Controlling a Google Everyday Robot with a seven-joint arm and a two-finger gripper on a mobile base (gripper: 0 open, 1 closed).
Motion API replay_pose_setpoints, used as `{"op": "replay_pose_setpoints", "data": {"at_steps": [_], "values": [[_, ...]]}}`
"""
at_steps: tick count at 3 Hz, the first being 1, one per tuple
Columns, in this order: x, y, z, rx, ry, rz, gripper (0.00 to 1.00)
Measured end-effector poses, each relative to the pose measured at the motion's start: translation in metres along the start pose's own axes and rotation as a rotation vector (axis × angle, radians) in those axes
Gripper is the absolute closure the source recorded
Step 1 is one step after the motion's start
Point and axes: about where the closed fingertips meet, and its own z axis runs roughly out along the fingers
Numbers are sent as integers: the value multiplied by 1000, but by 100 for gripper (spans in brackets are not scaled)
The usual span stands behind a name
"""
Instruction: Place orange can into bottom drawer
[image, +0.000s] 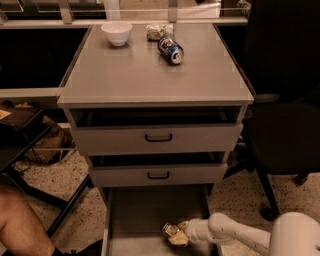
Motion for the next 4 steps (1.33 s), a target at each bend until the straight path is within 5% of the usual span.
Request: {"op": "replay_pose_setpoints", "data": {"at_steps": [1,4], "values": [[14,0,17,-36,11,30,100],[15,-2,18,-35,10,32,35]]}}
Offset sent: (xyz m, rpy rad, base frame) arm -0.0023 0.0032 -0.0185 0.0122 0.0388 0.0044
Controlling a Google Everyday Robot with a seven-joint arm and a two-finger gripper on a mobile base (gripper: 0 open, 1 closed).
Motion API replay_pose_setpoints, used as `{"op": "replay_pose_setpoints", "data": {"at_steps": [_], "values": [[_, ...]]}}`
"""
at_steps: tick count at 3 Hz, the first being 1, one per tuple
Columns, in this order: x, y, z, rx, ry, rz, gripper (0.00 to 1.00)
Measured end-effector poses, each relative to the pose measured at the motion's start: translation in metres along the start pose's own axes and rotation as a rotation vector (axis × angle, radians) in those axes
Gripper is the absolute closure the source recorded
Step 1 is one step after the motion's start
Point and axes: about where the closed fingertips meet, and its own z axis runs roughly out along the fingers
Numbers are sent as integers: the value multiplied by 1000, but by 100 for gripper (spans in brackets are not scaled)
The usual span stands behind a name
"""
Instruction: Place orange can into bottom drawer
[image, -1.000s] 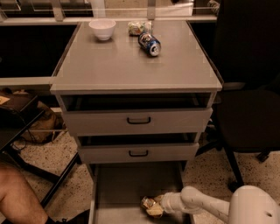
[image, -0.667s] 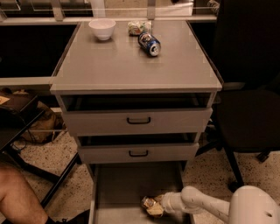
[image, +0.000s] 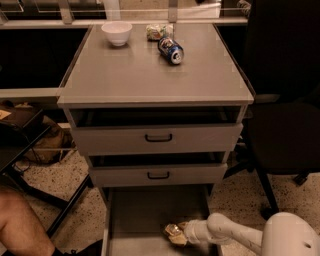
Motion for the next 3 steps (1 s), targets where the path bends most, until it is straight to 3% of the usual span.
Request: {"op": "replay_pose_setpoints", "data": {"at_steps": [1,2,3], "values": [[0,0,0,0,0,0,12],[0,0,0,0,0,0,0],[0,0,0,0,0,0,0]]}}
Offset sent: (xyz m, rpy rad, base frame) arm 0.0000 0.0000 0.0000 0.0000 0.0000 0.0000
